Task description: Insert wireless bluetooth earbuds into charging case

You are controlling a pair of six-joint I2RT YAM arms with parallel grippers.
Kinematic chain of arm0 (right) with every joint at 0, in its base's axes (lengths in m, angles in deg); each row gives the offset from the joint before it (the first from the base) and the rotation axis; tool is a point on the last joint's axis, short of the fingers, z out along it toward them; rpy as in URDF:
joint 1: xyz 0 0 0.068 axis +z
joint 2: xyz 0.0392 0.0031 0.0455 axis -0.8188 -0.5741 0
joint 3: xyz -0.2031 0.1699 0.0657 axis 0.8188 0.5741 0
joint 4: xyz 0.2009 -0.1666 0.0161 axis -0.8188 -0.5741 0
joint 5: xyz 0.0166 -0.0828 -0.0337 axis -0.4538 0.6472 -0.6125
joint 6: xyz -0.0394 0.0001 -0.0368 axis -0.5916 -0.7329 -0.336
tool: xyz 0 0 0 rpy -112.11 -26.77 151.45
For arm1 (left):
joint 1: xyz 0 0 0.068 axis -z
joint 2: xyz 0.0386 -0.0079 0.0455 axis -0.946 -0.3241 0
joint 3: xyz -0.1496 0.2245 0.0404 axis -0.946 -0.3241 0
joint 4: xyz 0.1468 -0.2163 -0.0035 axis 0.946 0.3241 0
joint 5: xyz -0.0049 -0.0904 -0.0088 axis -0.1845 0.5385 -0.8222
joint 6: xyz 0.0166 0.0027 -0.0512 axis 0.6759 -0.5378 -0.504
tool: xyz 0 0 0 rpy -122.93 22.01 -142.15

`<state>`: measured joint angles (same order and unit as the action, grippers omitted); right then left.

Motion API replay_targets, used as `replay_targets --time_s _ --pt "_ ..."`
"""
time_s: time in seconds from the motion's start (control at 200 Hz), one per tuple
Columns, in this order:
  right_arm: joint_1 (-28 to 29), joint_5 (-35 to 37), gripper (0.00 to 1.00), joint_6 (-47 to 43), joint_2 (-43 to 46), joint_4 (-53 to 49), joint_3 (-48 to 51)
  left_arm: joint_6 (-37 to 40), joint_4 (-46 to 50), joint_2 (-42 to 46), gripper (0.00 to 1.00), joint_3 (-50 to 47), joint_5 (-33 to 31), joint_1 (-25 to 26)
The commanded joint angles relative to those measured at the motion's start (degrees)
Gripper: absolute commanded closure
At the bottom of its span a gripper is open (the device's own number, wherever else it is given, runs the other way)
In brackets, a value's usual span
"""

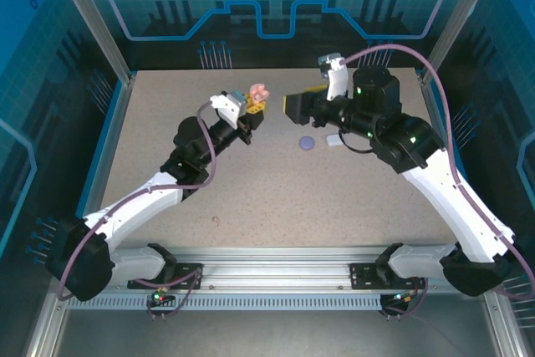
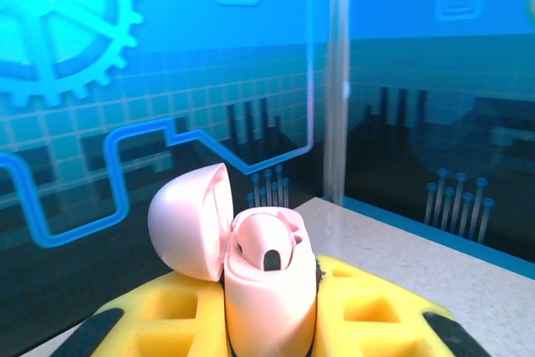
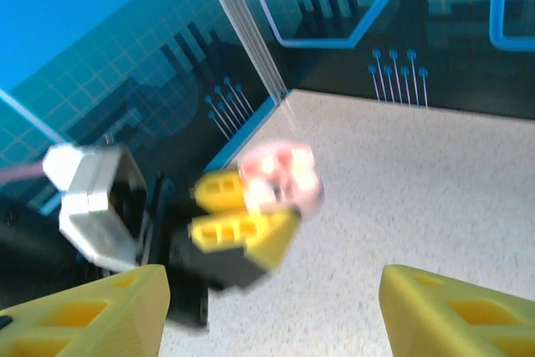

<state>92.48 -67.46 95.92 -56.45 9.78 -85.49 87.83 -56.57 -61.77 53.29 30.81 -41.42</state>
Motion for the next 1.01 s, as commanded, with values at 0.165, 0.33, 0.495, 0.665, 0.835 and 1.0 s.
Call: replay_targets --time_s 0.165,0.33,0.495,0.665,0.835,1.0 --pt "6.2 0.5 0.33 6.4 -6.2 2.0 16.7 -6.3 -2.2 2.3 1.0 -0.3 -3.0 -8.2" --pt "13.2 1.0 0.35 0.7 -16.5 3.9 18.1 -6.8 1.3 5.8 1.0 0.3 -3.5 -10.9" --pt "19.6 0.6 0.39 -8.5 -29.3 0.6 11.8 -6.9 4.2 9.0 1.0 0.1 -4.1 -12.3" --pt "24.6 1.1 0.42 -14.0 -40.5 -4.4 2.3 -6.8 6.0 11.6 1.0 -0.2 -4.8 -13.1" --pt "26.3 0.3 0.42 -15.3 -47.6 -6.2 -4.0 -7.4 6.8 12.3 1.0 0.5 -5.4 -14.0" --pt "27.5 0.2 0.44 -17.0 -53.9 -10.2 -10.8 -8.0 7.1 12.1 1.0 1.6 -5.8 -14.6"
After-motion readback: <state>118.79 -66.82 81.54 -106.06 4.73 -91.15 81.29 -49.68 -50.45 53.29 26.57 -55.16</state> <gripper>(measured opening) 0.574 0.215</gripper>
